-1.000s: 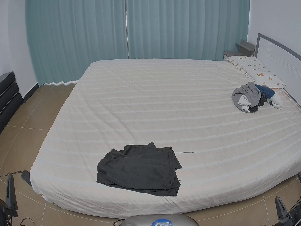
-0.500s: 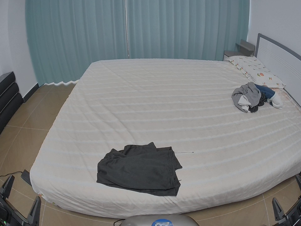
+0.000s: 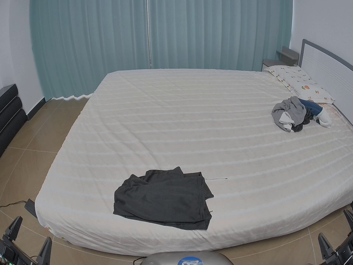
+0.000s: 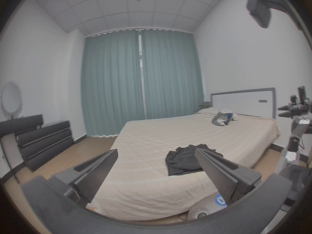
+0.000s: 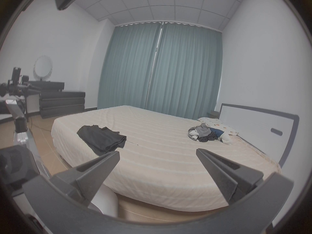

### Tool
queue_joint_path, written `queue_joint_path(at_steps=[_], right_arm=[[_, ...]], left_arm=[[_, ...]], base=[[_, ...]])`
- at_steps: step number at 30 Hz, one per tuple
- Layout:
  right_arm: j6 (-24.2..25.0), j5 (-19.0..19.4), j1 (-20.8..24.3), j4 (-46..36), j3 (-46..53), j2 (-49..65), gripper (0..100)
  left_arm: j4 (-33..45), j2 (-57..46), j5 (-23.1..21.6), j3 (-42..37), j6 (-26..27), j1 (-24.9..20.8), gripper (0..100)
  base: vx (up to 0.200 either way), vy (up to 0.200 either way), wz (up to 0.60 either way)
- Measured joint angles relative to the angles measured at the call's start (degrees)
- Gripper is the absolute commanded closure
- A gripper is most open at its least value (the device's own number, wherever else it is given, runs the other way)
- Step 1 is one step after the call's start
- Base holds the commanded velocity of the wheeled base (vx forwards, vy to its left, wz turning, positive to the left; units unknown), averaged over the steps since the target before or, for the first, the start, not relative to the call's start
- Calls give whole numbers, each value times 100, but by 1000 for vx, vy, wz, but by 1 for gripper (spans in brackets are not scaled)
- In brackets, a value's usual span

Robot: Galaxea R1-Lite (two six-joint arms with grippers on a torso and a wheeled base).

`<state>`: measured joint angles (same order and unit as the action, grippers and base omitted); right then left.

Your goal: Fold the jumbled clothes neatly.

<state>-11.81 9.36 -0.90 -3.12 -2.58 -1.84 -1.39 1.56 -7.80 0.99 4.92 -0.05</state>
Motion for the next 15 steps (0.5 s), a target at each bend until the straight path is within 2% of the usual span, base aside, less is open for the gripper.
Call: queue_joint_path(at_steps=[3, 9, 11, 15], right_arm=[[579, -33, 16, 69, 5, 46, 0], [1766, -89, 38, 190, 44, 85, 0], [1870, -94, 46, 206, 55, 91, 0], [1635, -143, 46, 236, 69, 100, 0]], left_arm=[[82, -40, 397, 0, -233, -9, 0], [134, -71, 663, 2, -404, -13, 0], [139, -72, 696, 2, -435, -13, 0], [141, -77, 720, 2, -471, -13, 0]], base=[[0, 0, 0], [0, 0, 0], [0, 0, 0], [0, 0, 0]])
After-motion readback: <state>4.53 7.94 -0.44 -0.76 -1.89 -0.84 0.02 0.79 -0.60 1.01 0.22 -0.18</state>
